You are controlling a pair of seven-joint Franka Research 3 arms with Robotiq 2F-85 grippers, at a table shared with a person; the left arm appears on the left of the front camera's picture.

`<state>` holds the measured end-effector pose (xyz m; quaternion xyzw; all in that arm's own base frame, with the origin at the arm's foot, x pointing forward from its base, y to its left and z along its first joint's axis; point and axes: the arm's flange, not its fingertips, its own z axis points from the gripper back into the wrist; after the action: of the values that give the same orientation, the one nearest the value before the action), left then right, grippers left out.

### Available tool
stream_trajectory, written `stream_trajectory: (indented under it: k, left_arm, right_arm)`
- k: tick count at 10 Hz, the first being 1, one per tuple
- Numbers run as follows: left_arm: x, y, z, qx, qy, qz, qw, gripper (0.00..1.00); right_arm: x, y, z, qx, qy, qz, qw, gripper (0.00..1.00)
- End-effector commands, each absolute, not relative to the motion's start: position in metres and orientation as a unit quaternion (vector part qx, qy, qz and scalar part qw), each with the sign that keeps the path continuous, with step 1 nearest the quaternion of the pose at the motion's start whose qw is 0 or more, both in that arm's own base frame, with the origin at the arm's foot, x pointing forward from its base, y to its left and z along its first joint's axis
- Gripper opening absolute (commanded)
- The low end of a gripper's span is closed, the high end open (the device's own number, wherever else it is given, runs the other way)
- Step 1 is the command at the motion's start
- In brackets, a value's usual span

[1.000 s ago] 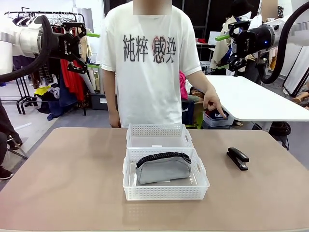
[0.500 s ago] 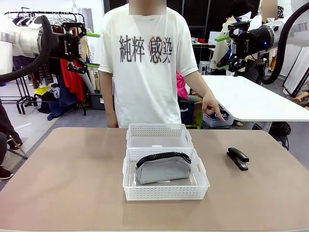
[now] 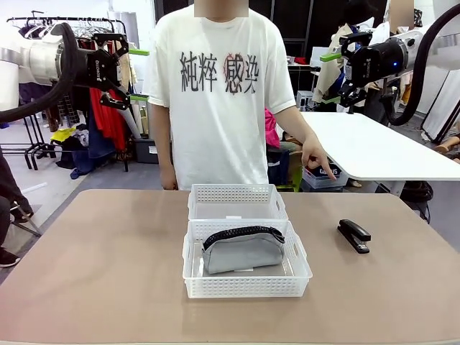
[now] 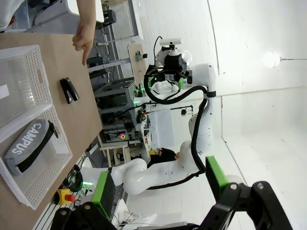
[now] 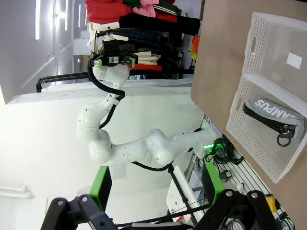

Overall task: Distribute items into two baskets.
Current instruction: Pick up the Stapler that the person points to.

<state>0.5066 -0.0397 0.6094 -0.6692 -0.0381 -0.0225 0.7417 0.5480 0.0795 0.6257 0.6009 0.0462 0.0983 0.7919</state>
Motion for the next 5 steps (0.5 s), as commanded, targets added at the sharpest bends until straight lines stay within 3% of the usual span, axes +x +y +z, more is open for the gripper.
stream_trajectory:
  k: [1, 5]
  left_arm:
    - [0.5052, -0.0379, 0.6111, -0.671, -0.035, -0.025, 0.740, 1.00]
    - [0.5052, -0.0379, 0.6111, -0.671, -0.035, -0.025, 0.740, 1.00]
  right_arm:
    - [0.5489, 0.0792, 0.6292, 0.609, 0.041, 0.104, 0.785, 1.00]
    - [0.5456, 0.0859, 0.6351, 0.521, 0.041, 0.149, 0.840, 1.00]
